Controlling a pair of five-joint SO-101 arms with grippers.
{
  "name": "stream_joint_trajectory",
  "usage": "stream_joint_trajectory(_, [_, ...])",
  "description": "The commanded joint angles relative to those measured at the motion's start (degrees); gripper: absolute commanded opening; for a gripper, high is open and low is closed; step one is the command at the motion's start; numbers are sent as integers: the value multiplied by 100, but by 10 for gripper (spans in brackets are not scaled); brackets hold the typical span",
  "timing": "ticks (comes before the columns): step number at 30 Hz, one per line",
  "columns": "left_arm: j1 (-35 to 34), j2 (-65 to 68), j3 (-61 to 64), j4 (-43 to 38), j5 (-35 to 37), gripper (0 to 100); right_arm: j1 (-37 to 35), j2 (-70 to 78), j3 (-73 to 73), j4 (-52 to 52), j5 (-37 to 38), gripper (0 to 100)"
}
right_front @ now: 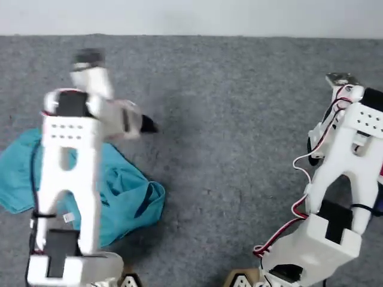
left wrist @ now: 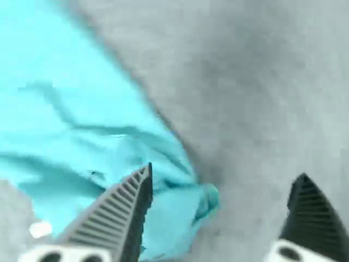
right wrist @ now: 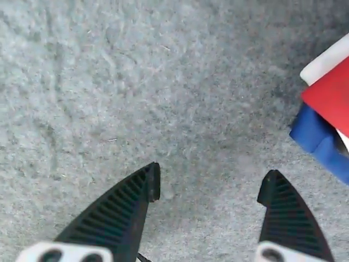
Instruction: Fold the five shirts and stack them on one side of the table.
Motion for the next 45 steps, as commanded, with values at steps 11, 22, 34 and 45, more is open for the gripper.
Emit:
stream_joint_trajectory(11, [-2813,4167,-1938,185,2321,383,-22,-277,-18,233,88,299])
stream_joint_trajectory(22, [-2620,5327,-2615,193,2233,94,-13,-330,-18,242,448,299])
stream_joint_trajectory(34, [-747,4149,-2624,193,1618,12,215,-286,-35,224,448,299])
stream_joint_trajectory(45, [3297,2532,-2624,185,352,13,699,-338,-53,215,457,299])
